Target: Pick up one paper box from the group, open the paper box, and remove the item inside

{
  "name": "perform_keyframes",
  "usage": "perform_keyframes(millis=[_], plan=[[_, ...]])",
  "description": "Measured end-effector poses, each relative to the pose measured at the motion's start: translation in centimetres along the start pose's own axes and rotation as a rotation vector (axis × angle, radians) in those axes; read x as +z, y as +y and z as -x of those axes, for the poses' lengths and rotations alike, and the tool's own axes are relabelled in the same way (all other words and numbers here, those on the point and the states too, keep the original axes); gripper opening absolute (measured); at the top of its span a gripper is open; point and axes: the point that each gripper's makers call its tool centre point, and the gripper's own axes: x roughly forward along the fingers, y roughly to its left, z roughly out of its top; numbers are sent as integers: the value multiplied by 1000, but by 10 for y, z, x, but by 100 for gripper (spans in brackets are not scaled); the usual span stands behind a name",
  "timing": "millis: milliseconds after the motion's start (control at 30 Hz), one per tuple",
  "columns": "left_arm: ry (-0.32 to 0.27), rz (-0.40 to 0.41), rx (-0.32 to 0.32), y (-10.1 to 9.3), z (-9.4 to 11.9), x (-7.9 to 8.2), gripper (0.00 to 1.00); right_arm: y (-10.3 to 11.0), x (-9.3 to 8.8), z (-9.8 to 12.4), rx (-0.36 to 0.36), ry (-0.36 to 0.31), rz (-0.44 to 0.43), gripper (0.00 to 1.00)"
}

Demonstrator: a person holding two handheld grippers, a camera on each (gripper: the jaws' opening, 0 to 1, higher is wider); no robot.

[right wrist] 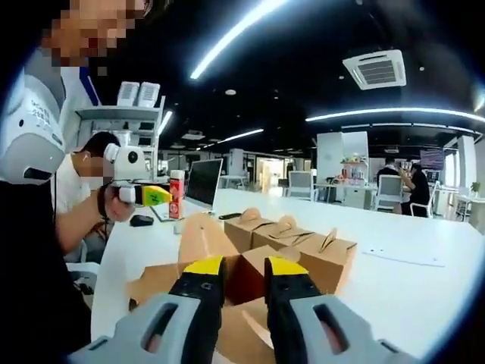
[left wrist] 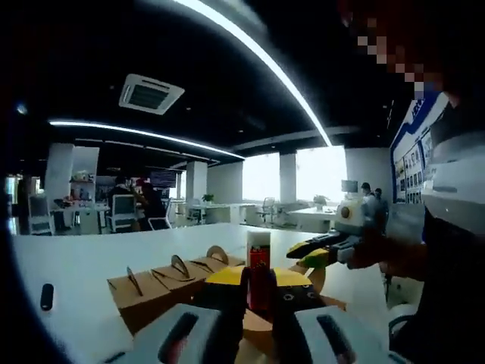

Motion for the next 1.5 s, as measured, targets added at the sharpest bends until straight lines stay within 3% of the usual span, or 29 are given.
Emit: perform_keyframes(millis=[200, 367, 767, 900, 1100, 1267, 1400, 1500], plan=[[41, 2, 48, 4, 19, -17, 14, 9, 9, -6, 24, -9, 49, 21], [45, 1, 59, 0, 35, -18, 14, 7, 2, -10, 21, -5, 40, 21], [90, 20, 49, -3, 31, -40, 14, 11, 2, -11, 15, 9, 57, 21], [177, -7, 10, -12, 34, -58, 14, 10, 1, -8, 10, 10, 58, 21], [230, 17, -20, -16, 37, -74, 14, 5, -5, -5, -9, 16, 42, 21], [341, 1, -61, -25, 33, -97, 14, 5, -7, -5, -11, 15, 38, 21], [467, -85, -80, -28, 32, -118, 14, 6, -5, -4, -11, 19, 69, 21], [527, -108, -77, -27, 29, -128, 14, 6, -3, -2, -17, 16, 72, 21]])
